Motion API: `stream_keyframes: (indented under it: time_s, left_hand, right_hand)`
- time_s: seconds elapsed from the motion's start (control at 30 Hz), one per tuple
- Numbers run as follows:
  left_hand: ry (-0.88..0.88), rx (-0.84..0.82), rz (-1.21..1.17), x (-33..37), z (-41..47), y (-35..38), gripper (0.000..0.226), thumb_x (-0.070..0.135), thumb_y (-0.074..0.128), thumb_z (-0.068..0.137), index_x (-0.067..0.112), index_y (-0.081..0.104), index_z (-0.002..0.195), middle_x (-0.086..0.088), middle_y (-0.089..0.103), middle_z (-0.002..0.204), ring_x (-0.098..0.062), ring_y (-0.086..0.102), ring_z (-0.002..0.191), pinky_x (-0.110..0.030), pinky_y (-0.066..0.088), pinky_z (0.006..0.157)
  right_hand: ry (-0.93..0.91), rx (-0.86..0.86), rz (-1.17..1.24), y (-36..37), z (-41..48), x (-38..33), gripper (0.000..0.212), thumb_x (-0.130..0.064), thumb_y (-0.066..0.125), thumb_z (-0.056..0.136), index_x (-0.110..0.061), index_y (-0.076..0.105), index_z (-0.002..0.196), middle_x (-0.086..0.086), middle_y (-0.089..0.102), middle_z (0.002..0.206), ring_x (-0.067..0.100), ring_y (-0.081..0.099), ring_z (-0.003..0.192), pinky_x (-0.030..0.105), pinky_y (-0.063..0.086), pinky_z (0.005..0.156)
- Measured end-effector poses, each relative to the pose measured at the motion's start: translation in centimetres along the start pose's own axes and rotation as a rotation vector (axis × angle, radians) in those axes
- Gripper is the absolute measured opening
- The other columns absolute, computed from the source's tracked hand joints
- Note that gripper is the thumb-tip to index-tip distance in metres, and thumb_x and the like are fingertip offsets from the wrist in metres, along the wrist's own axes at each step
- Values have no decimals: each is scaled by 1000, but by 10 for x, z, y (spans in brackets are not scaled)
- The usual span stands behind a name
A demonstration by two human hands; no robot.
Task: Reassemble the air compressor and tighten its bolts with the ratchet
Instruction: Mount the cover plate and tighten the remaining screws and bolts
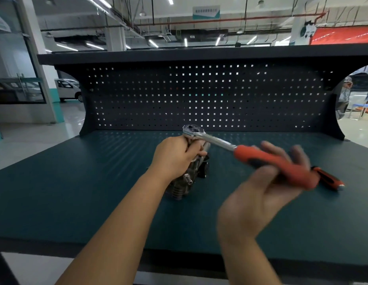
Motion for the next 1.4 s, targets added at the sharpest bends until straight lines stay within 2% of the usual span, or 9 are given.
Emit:
stream_keyframes:
  time_s: [0.1, 0.23, 0.47, 0.6, 0.8, 0.97, 1.07, 1.17, 1.4]
  left_hand:
    - [67, 2, -44, 10, -4, -3, 47, 44, 37, 95, 20, 75, 83, 7, 75, 85, -12, 64, 80, -34, 49, 74]
    - [101, 6, 56, 14, -2, 0, 57, 54, 28, 91, 18, 72, 88, 7, 74, 82, -14, 65, 80, -33, 50, 70]
    - [68, 58, -1, 9, 0, -4, 46, 53, 36, 94, 22, 68, 84, 15, 73, 77, -9, 65, 79, -31, 49, 68]
    - [43, 42, 124, 6, 0, -3, 51, 56, 36, 91, 15, 65, 77, 11, 63, 66, -12, 56, 67, -26, 40, 57]
    - [-52, -25, 36, -9, 5, 4, 33, 37, 45, 98, 14, 69, 103, -5, 70, 101, -22, 63, 99, -35, 47, 87]
    - [16, 23, 0, 0, 0, -3, 39, 35, 39, 98, 37, 62, 67, 32, 62, 63, 4, 57, 69, -12, 40, 60]
    - [74, 9, -4, 7, -1, 0, 41, 41, 36, 97, 29, 70, 76, 26, 68, 76, -2, 62, 79, -25, 46, 68]
    - [126, 11, 52, 9, 2, 1, 44, 44, 35, 97, 21, 72, 87, 17, 73, 80, -7, 64, 82, -25, 44, 67]
    - [36, 14, 0, -1, 2, -1, 43, 52, 30, 94, 38, 65, 71, 17, 72, 76, -2, 60, 72, -22, 43, 62]
  right_hand:
    - [509, 338, 111, -30, 38, 65, 29, -21, 41, 102, -20, 38, 131, -1, 64, 108, 15, 61, 95, 32, 53, 86]
    - [1071, 255, 229, -17, 47, 125, 25, -25, 35, 105, -9, 54, 109, 6, 61, 108, 22, 60, 97, 36, 47, 83]
    - [364, 220, 184, -31, 13, 33, 12, -15, 53, 94, -18, 46, 103, 2, 60, 97, 19, 63, 88, 38, 54, 82]
    - [-98, -180, -56, 1, -37, -27, 19, -23, 64, 89, -16, 57, 105, 8, 63, 107, 28, 60, 103, 45, 49, 89]
    - [-537, -621, -459, 52, -64, -40, 27, -24, 69, 76, -20, 56, 100, -7, 64, 109, 15, 61, 107, 44, 41, 94]
    - [-38, -199, -80, -2, 17, -3, 26, -28, 56, 95, -8, 49, 110, 2, 59, 98, 2, 60, 94, 17, 45, 86]
    - [615, 214, 103, -42, 38, 71, 25, -31, 42, 102, -13, 48, 120, 0, 67, 99, 11, 66, 90, 29, 50, 88]
    - [1024, 278, 301, -38, 37, 117, 31, -33, 34, 104, -7, 50, 112, 7, 66, 105, 24, 63, 102, 41, 44, 100]
    - [285, 157, 124, -20, 11, 21, 14, -25, 46, 98, -19, 41, 109, 6, 66, 100, 17, 67, 91, 39, 54, 88]
Point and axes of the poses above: each hand's wrist, its own z-axis towards the middle knuckle, its own y-axis out of the palm, x = y × z, the point moved 8 cm from there along z, towards the middle knuckle
